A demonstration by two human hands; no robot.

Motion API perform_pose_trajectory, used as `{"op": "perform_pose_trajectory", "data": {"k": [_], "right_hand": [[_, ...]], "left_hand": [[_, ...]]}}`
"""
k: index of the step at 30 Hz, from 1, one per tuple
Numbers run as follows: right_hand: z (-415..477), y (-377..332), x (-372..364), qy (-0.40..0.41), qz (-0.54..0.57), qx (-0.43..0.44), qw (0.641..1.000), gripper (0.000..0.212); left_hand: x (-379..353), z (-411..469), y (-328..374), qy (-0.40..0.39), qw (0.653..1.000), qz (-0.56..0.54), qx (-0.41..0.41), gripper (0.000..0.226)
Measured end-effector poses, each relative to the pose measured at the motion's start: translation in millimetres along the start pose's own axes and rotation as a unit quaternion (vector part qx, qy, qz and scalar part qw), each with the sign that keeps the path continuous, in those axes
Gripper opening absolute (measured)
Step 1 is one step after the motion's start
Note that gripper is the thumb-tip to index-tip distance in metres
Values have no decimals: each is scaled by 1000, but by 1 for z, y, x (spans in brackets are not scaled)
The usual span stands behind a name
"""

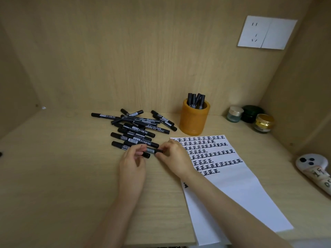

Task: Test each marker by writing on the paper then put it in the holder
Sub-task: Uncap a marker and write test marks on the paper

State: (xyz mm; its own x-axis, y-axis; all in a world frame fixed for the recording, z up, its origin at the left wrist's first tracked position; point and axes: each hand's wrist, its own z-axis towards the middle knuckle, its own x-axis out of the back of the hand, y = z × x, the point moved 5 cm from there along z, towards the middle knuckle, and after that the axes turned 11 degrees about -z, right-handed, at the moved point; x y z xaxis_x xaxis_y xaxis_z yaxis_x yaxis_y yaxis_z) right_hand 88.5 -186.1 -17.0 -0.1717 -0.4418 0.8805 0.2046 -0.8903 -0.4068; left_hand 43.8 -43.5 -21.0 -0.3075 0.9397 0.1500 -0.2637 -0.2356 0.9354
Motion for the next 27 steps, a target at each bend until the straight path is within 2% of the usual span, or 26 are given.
{"op": "perform_pose_trajectory", "data": {"k": [2,4,8,11,14,17,19,27], "right_hand": [[-4,6,11,22,47,-20,998,19],[-11,15,28,51,140,-48,988,13],[-28,31,59,101,306,-96,942,6],[-42,34,68,92,383,-109,913,7],[-51,31,68,71,431,-105,894,6],[-57,28,68,66,469,-102,875,12],[-60,26,68,66,478,-97,871,13],[-64,10,56,7,429,-72,901,13]], "left_hand": [[1,0,1,4,1000,-4,-2,43],[0,-2,2,2,1000,-2,-5,43],[-2,-3,4,-15,1000,11,-1,43],[-5,-4,12,-40,998,18,-46,56],[-14,-11,24,-114,990,31,-77,58],[-22,-19,26,-182,978,60,-76,37],[-23,-21,23,-201,974,87,-65,28],[-30,-28,28,-250,953,129,-117,24]]}}
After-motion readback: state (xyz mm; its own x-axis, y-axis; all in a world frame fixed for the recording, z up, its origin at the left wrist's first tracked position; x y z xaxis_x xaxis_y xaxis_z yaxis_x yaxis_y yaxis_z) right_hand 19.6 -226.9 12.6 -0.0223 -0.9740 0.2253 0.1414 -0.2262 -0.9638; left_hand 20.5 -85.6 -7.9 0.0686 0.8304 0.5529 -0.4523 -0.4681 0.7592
